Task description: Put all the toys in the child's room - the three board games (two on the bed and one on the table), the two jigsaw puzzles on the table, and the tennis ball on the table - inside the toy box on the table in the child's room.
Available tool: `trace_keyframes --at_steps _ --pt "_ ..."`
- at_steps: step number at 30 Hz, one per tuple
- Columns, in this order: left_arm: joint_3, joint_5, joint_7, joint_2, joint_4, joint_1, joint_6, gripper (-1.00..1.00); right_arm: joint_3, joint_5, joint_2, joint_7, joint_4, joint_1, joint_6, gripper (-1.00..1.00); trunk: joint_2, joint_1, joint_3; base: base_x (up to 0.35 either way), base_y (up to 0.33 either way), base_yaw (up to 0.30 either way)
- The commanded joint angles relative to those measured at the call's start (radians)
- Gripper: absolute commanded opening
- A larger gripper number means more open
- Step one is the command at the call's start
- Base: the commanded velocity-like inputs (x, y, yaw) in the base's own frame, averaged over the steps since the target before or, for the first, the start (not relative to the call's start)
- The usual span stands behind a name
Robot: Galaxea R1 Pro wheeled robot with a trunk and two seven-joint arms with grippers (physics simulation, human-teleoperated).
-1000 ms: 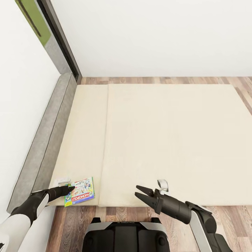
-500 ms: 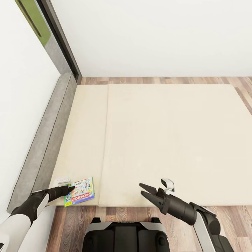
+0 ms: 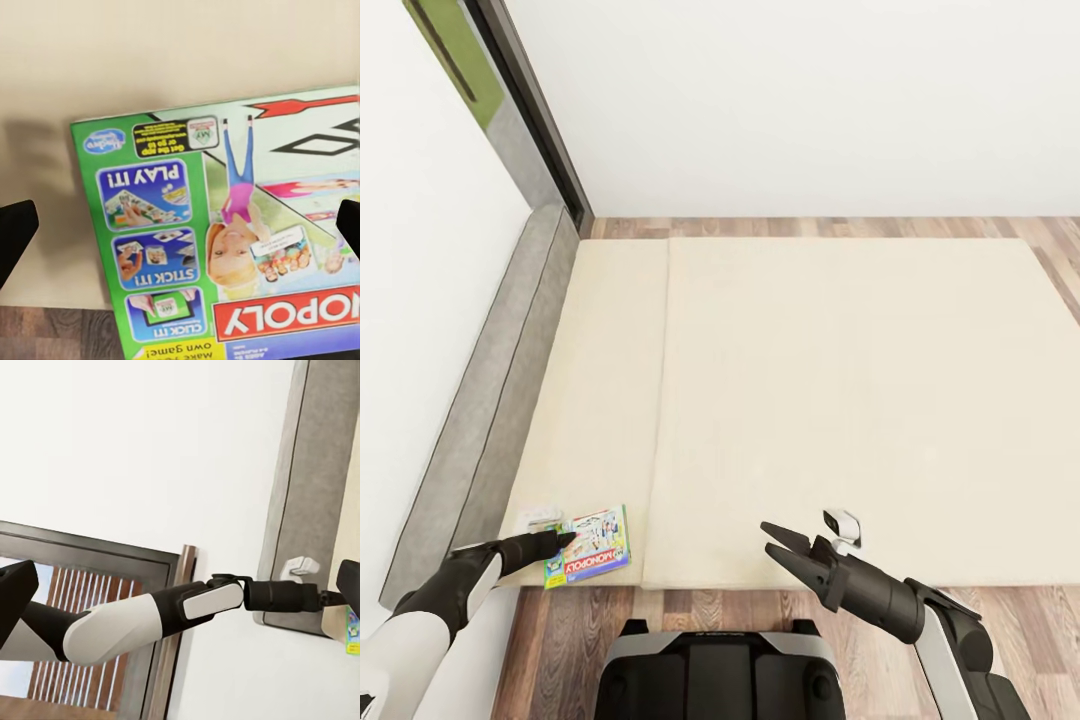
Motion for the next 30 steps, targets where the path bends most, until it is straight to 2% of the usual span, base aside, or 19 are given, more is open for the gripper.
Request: trace_keyframes --at_steps 1,30 --pt "0.006 0.004 -0.005 -0.001 -0.001 0.000 0.010 1.00 -0.001 -0.002 0.001 0.002 0.000 0.000 0.007 1.00 -0.002 0.000 -0.002 0.000 0.000 0.000" --pt "0.005 0.002 -0.005 -0.006 0.003 0.000 0.010 1.00 0.000 0.000 0.002 -0.003 0.001 0.001 0.007 1.00 -0.002 0.000 -0.048 0.000 0.000 0.000"
